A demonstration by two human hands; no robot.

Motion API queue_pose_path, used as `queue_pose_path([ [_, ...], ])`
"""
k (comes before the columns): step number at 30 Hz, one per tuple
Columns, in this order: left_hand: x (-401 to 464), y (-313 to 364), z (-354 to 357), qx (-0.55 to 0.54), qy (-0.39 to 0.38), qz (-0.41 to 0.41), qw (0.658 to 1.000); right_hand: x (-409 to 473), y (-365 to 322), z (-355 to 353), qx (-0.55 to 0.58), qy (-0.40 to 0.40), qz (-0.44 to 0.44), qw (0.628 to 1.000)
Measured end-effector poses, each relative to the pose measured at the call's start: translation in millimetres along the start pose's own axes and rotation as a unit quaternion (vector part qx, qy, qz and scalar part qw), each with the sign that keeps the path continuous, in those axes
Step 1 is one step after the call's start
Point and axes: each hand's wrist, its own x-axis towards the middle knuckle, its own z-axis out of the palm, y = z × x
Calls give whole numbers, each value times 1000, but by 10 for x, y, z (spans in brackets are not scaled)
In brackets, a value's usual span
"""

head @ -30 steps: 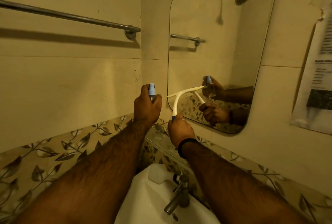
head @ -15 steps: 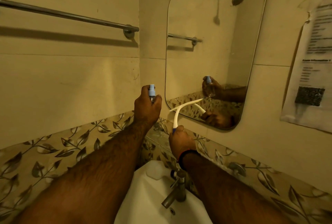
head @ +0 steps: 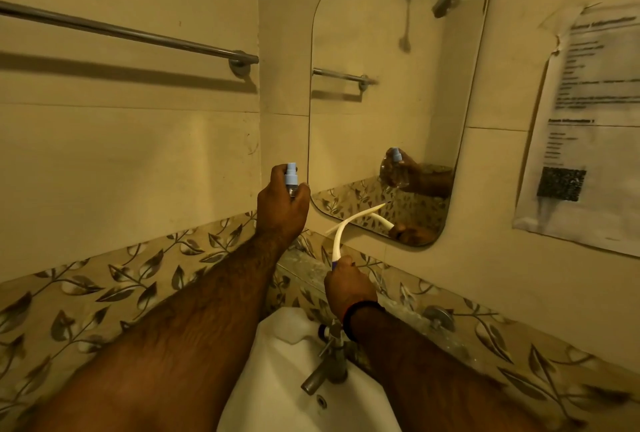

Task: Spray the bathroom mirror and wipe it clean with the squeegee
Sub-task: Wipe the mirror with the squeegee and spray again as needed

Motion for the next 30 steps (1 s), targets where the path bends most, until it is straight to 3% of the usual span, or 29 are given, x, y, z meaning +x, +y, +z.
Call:
queue_pose_path([
  [30, -285, 256, 48, -22, -17, 14, 1000, -496, 416, -85, 0, 29, 81, 996],
])
